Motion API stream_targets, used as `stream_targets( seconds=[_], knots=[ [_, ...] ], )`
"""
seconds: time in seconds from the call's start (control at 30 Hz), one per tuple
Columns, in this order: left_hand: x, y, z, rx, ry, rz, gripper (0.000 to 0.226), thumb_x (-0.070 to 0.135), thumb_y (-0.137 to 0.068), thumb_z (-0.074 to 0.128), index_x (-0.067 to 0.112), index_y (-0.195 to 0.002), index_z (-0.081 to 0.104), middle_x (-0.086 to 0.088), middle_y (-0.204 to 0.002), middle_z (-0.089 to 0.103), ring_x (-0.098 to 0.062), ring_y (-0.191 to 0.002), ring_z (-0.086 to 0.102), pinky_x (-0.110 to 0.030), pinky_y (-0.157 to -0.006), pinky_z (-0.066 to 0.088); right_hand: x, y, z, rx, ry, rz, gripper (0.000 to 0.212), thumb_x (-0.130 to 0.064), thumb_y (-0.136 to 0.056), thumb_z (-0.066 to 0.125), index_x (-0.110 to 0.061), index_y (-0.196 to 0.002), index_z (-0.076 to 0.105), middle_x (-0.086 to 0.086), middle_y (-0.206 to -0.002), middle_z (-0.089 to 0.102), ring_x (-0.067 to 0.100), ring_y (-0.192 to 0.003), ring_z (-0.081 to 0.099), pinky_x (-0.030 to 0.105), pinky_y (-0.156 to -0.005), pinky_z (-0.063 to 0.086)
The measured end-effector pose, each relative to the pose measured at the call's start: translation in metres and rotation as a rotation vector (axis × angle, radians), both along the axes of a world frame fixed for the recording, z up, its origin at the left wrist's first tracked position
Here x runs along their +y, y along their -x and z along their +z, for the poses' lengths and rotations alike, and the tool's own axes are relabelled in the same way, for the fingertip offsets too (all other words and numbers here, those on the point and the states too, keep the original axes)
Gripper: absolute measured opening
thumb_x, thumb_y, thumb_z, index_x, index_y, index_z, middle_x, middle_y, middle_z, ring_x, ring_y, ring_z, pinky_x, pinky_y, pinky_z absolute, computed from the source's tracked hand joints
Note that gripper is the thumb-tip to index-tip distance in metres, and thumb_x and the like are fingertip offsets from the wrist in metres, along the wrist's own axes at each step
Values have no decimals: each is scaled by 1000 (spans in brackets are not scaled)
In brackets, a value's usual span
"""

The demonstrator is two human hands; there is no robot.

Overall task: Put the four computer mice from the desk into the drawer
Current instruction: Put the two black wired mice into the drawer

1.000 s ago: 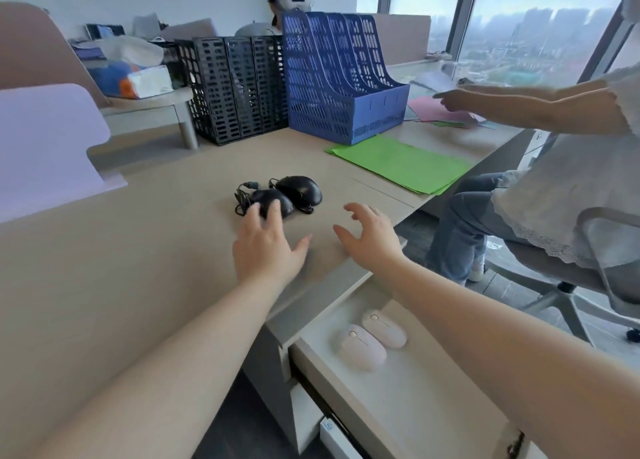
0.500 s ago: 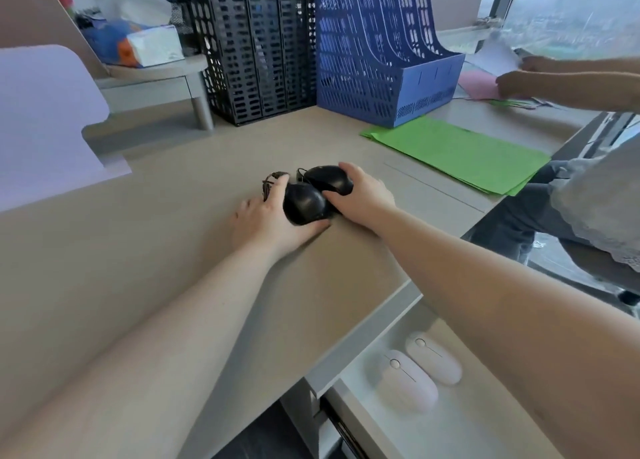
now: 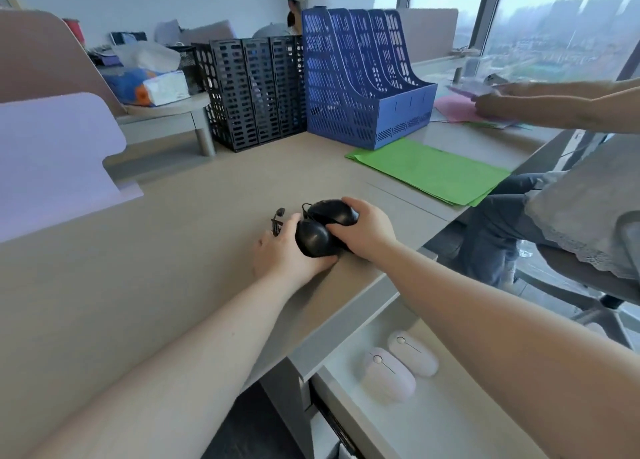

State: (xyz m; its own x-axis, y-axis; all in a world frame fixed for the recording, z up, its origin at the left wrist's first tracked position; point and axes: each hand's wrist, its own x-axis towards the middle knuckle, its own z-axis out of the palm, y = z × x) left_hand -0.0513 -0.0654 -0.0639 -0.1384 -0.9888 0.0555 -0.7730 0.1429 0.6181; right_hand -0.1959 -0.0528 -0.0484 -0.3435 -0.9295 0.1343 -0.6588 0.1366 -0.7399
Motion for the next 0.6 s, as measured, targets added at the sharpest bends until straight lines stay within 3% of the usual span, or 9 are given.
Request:
stream_targets(
  seconds=[0.13,0.23,0.37,0.47,0.6],
  knots=[
    [37,13,2,101,-30,0,74,57,-54,73,42,-121,47,-4,-117,62,-32,-116,52,-42,-98,45,41,11,8,2,-54,-6,63,-29,-79,70,-22,-138,50,1,-140,56,22,-131,49,29,-106,38],
    [68,25,0,118,-36,7,72,65,-44,67,44,-111,50,-4,-110,65,-29,-111,54,-42,-94,47,74,22,11,2,-90,-16,64,-30,-78,71,-23,-138,50,1,-139,57,21,-130,49,30,-105,39],
    [110,40,0,152,-72,-24,82,56,-43,68,38,-121,49,-9,-118,58,-31,-119,46,-43,-99,44,120,36,12,-50,-110,-63,64,-32,-75,73,-23,-135,54,-1,-135,59,19,-127,52,29,-103,41],
    [141,54,0,203,-68,-37,70,56,-42,66,36,-107,50,-5,-110,64,-31,-113,53,-41,-94,48,155,50,11,-69,-98,-76,50,-27,-76,73,-19,-124,62,1,-126,64,21,-120,56,31,-100,44],
    [170,70,-6,165,-80,-86,67,44,-54,74,34,-116,51,-12,-115,56,-31,-113,49,-34,-93,45,186,69,7,-78,-158,-96,44,-30,-74,73,-19,-116,67,4,-116,69,24,-109,63,35,-96,52]
  ],
)
